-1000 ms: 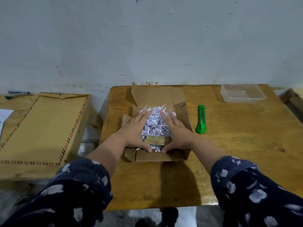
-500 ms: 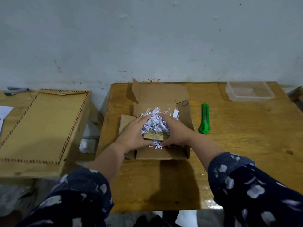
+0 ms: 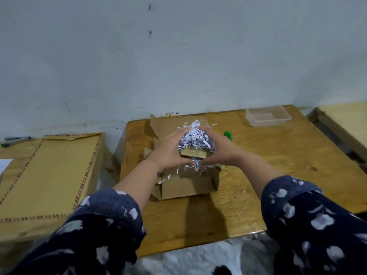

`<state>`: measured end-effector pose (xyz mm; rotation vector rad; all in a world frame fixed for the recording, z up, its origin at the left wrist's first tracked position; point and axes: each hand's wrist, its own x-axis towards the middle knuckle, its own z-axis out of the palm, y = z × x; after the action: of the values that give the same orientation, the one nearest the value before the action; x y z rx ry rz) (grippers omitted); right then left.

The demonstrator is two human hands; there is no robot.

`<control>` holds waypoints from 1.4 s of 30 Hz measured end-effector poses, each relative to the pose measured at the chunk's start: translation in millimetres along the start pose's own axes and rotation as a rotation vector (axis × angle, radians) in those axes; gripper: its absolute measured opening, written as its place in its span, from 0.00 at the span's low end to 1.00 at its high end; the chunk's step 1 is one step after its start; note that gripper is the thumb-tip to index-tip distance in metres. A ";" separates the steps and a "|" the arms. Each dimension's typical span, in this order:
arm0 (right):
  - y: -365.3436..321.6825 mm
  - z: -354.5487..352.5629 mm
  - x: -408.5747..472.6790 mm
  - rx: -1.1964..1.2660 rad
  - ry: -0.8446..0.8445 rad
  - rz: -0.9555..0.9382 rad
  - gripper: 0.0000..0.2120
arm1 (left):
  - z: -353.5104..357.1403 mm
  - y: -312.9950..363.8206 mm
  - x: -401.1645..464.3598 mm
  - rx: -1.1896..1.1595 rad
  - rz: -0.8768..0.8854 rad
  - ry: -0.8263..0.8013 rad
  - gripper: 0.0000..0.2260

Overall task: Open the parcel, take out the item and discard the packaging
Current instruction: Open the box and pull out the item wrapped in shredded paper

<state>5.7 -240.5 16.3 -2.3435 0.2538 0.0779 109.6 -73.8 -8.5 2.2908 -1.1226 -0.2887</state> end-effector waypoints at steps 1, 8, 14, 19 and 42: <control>3.0 -7.4 -7.4 0.003 0.015 0.011 0.51 | 1.7 9.9 3.9 0.004 0.022 -0.004 0.50; 57.2 -65.3 -63.7 0.005 0.122 0.103 0.50 | 44.6 90.7 39.7 -0.023 0.146 -0.075 0.49; 136.1 -104.4 -109.0 0.028 0.087 0.182 0.52 | 122.8 152.3 64.3 -0.080 0.160 -0.153 0.50; 195.2 -120.0 -122.7 0.067 -0.005 0.201 0.52 | 183.1 174.7 75.6 -0.111 0.074 -0.153 0.50; 245.7 -131.1 -128.1 -0.198 0.195 0.026 0.18 | 210.6 189.3 81.0 0.217 0.027 -0.111 0.24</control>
<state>-172.8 -482.1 -44.9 -2.5479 0.3883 -0.1184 -53.0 -312.2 -67.3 2.4719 -1.2958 -0.2986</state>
